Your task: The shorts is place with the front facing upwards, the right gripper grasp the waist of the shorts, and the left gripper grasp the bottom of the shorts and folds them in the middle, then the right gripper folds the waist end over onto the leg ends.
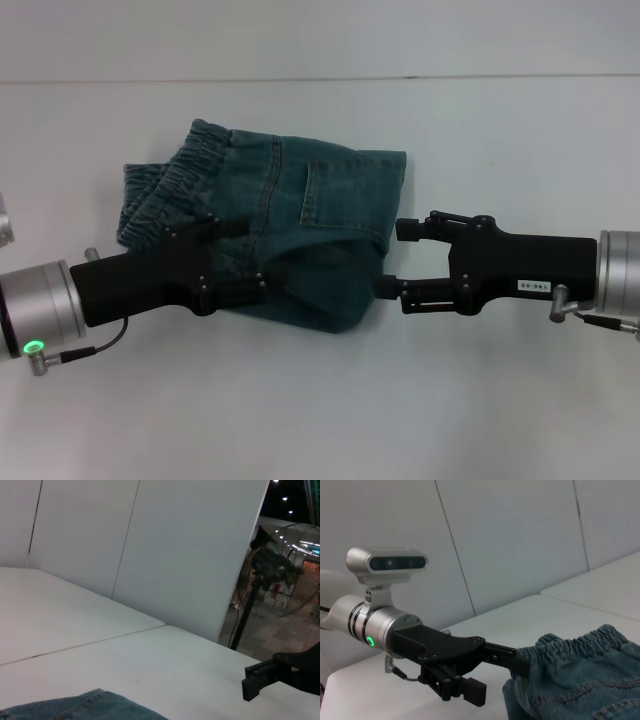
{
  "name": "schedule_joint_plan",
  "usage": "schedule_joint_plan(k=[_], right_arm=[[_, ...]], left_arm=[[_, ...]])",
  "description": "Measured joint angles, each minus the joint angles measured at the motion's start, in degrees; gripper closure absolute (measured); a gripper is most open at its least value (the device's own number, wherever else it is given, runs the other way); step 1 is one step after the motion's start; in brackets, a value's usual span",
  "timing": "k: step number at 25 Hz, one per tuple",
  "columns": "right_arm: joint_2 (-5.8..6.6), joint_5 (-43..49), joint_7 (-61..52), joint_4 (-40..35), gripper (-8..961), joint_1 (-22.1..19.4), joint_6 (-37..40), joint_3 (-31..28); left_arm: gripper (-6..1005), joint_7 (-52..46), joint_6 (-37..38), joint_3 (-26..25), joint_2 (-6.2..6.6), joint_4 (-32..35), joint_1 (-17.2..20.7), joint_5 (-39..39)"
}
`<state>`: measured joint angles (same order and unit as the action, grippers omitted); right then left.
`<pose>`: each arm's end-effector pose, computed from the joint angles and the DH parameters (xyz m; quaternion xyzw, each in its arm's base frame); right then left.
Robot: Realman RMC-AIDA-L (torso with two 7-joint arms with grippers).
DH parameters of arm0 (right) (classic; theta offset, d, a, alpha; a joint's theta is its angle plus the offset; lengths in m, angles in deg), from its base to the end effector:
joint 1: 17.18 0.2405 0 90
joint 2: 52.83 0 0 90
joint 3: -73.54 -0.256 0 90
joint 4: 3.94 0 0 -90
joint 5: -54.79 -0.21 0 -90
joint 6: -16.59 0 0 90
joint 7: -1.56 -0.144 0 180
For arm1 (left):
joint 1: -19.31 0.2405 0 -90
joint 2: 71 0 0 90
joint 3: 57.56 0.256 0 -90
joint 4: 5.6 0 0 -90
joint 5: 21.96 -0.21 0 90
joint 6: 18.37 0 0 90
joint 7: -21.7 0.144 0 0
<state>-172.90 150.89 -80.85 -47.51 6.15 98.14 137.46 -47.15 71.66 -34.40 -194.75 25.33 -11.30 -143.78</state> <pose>0.2389 0.3159 -0.0306 -0.9381 0.2057 0.2576 0.1066 -0.2699 0.3100 -0.0308 -0.9134 -0.2297 -0.2977 0.1559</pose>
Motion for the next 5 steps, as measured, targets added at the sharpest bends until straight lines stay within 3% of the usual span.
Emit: schedule_joint_plan(k=[2, 5], right_arm=[[0.00, 0.01, -0.07, 0.22, 15, 0.19, -0.38, 0.34], [0.01, 0.03, -0.16, 0.33, 15, 0.29, -0.57, 0.44]], left_arm=[[90, -0.16, -0.04, 0.02, 0.00, 0.16, 0.11, 0.04], [90, -0.32, -0.21, 0.05, 0.00, 0.31, 0.31, 0.18]])
